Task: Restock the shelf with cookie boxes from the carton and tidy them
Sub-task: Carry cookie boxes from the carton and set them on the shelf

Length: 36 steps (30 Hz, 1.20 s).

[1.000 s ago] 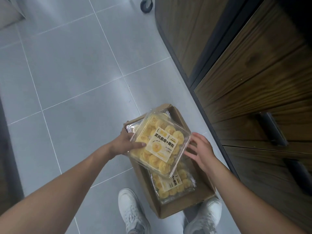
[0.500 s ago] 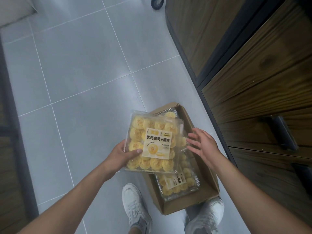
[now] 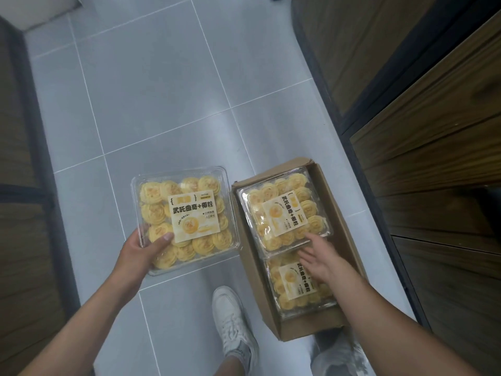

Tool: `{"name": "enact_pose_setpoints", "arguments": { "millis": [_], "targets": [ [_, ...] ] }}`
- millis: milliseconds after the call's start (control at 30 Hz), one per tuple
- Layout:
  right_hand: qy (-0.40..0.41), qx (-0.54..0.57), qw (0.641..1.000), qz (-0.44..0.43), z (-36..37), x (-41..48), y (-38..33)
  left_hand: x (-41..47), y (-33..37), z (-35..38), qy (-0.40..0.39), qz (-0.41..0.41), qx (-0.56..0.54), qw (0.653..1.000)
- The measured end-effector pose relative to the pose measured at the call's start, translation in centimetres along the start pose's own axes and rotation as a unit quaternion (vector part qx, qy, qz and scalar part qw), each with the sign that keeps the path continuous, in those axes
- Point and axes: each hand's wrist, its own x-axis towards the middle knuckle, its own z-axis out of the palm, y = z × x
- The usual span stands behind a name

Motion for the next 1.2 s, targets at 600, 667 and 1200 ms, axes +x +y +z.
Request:
{"name": "enact_pose_setpoints", "arguments": {
  "millis": [600,667,1200],
  "targets": [
    [0.036,0.047,0.997,-0.043,-0.6,-2.0,-0.7,-2.4,1.4,-0.4,0.013,-0.029,0.003,0.999],
    [0.03,0.036,0.997,-0.063,-1.3,-2.8,-1.0,-3.1,2.1,0.0,0.002,-0.031,-0.004,1.0],
    [-0.041,-0.058,0.984,-0.164,-7.3,-22.1,-6.0,-14.1,11.8,-0.3,0.0,-0.024,-0.01,1.0]
  ]
}}
